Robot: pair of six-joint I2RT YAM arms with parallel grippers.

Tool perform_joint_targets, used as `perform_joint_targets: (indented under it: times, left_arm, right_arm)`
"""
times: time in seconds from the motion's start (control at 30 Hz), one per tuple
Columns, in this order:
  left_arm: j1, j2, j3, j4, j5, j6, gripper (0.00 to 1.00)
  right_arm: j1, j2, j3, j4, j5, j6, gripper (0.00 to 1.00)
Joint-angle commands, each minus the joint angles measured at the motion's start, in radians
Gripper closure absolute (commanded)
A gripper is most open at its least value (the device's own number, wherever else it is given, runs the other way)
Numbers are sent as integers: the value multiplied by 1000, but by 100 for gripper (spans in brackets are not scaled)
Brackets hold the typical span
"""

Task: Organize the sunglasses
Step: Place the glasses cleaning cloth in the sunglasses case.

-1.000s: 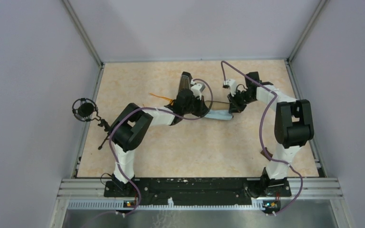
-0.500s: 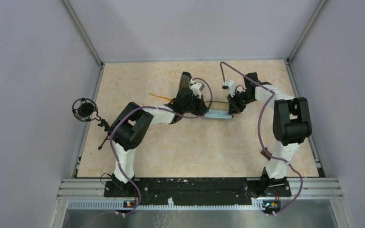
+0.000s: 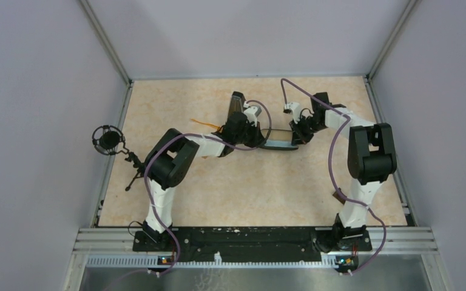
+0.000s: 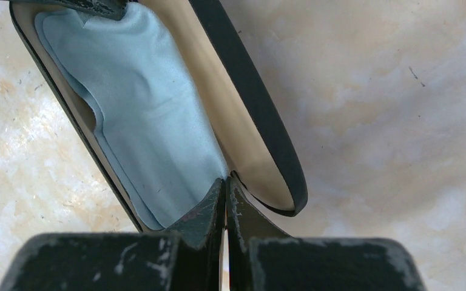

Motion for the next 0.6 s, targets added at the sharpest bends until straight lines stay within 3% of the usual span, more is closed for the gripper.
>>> perform_joint_targets:
  times: [0.0, 0.13, 0.3, 0.4, 0.57]
  left_arm:
    - [6, 0, 35, 12, 21, -12, 100]
    - [7, -5, 33, 10, 22, -16, 99]
    - [8, -26, 32, 8, 18, -20, 77]
    - [8, -46, 34, 8, 14, -21, 72]
    - [8, -105, 33, 0, 6, -20, 64]
  right_arm:
    - [-9, 10, 39, 18, -4, -4, 100]
    - [-10, 8, 42, 15, -6, -2, 100]
    - [-9, -21, 39, 19, -16, 18, 85]
    - [-9, -53, 39, 25, -13, 39, 77]
    - [-9, -112, 52, 13, -22, 70, 74]
